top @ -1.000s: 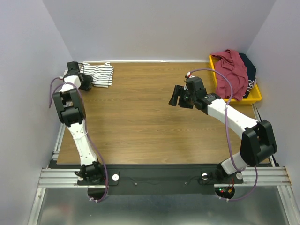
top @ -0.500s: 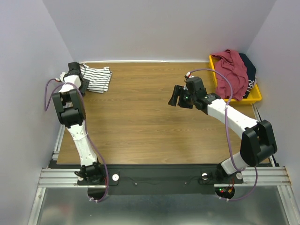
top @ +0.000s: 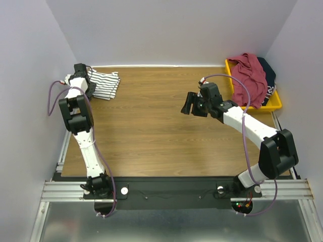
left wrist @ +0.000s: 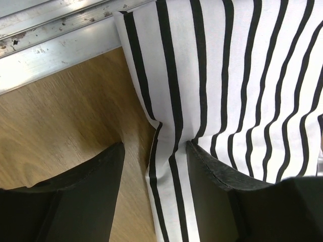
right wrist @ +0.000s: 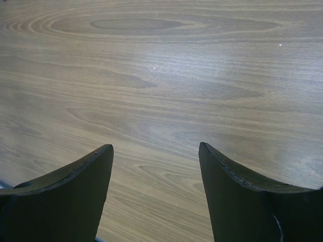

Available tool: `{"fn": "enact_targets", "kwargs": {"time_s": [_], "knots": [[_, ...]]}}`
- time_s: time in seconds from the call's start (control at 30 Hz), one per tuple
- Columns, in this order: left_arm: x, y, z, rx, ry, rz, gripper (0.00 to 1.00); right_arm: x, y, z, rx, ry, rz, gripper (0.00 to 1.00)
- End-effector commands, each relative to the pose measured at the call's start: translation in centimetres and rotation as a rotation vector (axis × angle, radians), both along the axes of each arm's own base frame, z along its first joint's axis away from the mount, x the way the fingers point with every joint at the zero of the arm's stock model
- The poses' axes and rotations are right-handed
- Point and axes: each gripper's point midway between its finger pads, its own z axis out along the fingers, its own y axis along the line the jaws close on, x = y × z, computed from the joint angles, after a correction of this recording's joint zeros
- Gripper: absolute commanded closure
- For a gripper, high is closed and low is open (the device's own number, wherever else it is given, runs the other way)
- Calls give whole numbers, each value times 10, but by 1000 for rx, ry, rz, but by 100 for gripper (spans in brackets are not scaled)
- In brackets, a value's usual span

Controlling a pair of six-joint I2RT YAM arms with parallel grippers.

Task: Fold and stack the tank tops
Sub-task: Neatly place the folded tank top to the corner

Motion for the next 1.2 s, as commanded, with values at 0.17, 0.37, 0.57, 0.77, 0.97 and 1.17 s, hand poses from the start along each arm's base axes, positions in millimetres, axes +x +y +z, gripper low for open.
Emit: {"fn": "enact_targets", "kwargs": {"time_s": [0.17,0.37,0.57,0.77,0.97,1.17], "knots": [[8,-39,-22,-150,-20,9,36,-2,4,21,26,-66,26,25],[19,-52,-15,-230,-78,22,36,-4,4,22,28,-70,36,24],[18,-53,-9,-234,-92,14,35,-5,7,25,41,-72,51,24],[-6,-48,0,-164,-59,-1,33,-5,6,28,44,-79,50,22],[-38,-50,6,-126,-34,-35,31,-5,9,33,57,-84,56,19],[-60,-78,35,-68,-75,-162,31,-2,7,41,62,-103,36,14]]}}
